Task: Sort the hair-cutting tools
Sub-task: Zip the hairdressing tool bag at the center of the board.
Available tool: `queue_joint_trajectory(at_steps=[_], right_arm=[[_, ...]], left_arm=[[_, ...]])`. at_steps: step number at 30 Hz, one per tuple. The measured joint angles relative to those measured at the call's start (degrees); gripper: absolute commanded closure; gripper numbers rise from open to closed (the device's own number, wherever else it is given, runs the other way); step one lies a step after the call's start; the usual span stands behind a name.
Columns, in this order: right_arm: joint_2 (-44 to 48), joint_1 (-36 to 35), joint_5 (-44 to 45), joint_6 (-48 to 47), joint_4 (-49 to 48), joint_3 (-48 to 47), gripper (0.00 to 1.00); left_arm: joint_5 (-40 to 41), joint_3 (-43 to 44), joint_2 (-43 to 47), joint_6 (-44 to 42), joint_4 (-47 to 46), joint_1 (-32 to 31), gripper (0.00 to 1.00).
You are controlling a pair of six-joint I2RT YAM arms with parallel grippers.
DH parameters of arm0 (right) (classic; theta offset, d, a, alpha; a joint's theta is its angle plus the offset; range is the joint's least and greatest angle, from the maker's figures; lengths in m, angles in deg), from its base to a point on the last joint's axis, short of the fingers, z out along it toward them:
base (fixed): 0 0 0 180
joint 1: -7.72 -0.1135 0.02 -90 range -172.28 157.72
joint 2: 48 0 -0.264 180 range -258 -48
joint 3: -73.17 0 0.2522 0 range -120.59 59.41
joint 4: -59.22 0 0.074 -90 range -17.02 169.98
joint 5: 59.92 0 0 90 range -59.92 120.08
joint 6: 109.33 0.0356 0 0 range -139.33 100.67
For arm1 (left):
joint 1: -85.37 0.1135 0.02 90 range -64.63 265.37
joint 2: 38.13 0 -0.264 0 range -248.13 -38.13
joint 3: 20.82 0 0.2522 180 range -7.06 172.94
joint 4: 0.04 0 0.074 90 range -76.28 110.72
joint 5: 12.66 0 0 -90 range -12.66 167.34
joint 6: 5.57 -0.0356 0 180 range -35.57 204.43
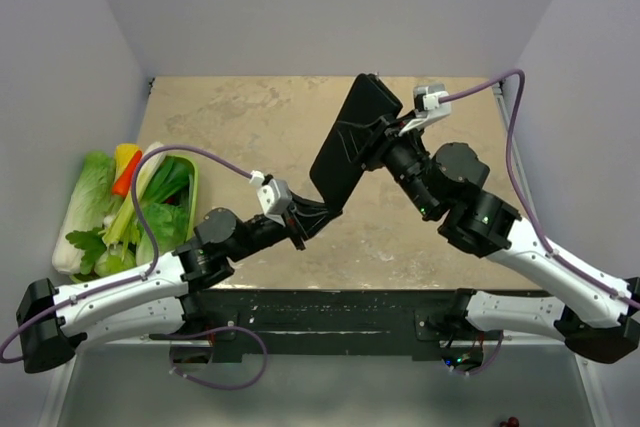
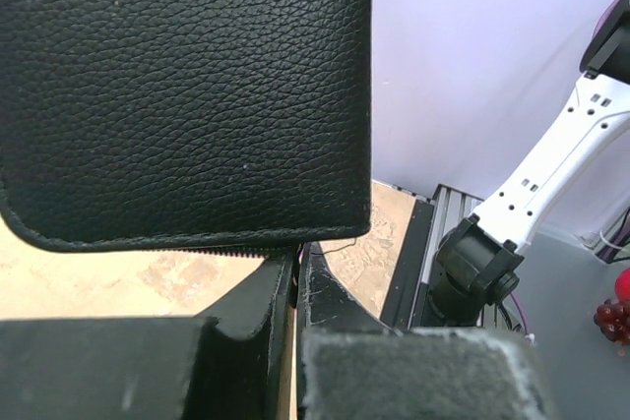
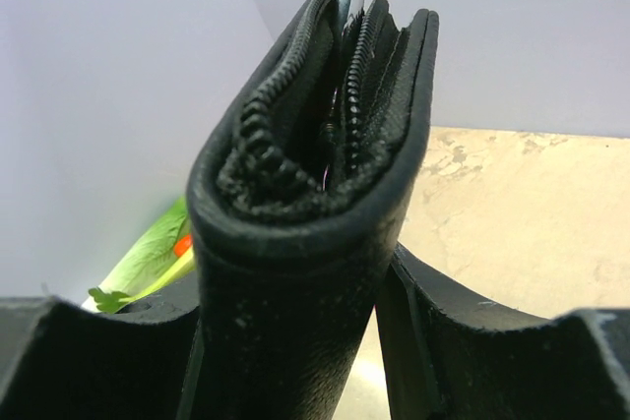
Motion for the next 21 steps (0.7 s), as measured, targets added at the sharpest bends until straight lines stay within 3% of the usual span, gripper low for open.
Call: queue_joint_trajectory(at_steps=[11, 21], right_arm=[[4.04, 0.0, -1.36, 0.94, 3.45, 0.85, 1.0], [6.84, -0.02, -7.89, 0.79, 9.6, 1.31, 1.0]], left_arm=[[3.06, -0.26, 1.05, -0.17, 0.79, -0.15, 1.0], [5.88, -0.17, 1.01, -1.7, 3.76, -0.13, 1.0]])
